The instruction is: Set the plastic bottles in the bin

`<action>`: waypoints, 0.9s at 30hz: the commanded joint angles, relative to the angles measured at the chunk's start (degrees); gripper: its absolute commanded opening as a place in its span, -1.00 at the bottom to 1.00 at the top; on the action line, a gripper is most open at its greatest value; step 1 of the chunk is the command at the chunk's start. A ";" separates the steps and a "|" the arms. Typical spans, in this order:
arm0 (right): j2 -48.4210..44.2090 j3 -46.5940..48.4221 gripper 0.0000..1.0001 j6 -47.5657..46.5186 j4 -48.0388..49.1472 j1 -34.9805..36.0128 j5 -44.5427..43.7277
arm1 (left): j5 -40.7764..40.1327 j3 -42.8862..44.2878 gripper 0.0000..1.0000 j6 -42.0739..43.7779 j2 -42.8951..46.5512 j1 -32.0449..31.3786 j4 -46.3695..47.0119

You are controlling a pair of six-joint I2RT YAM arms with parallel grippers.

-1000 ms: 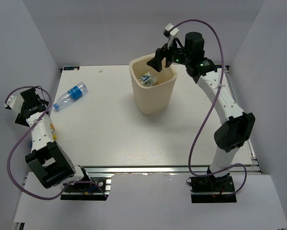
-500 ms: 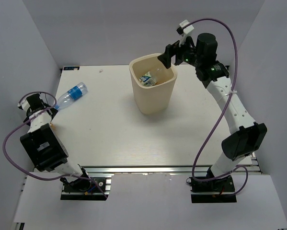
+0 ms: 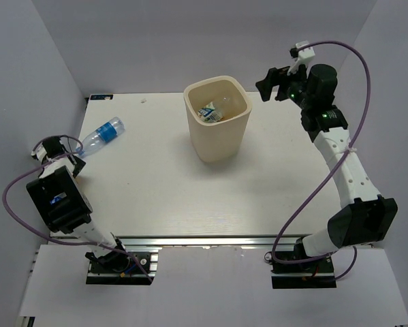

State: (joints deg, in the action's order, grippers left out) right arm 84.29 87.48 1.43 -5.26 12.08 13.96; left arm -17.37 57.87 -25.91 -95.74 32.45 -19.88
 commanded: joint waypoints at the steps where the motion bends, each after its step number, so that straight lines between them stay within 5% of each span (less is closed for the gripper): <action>1: -3.51 -2.65 0.79 2.78 4.64 -1.88 -2.09 | -0.48 0.40 0.95 0.34 -0.84 -0.01 0.81; 11: -7.12 -8.10 0.79 3.31 6.13 -6.18 -1.65 | 7.16 0.49 0.04 -2.12 1.87 -0.01 3.97; 16: -9.32 -11.28 0.79 5.42 6.93 -9.08 -3.76 | 17.09 1.54 -0.36 -4.05 8.80 -2.90 7.04; 22: -10.29 -16.02 0.79 12.10 7.45 -15.06 -4.11 | 18.85 14.71 -0.37 -3.71 13.65 -21.17 6.69; 27: -11.52 -19.45 0.79 15.27 10.52 -17.17 -3.68 | 22.37 24.91 -0.36 -5.82 12.87 -35.93 16.35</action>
State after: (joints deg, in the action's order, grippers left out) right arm 74.81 69.10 13.23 0.40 -4.71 10.20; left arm 1.28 78.22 -30.57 -85.73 1.98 -10.02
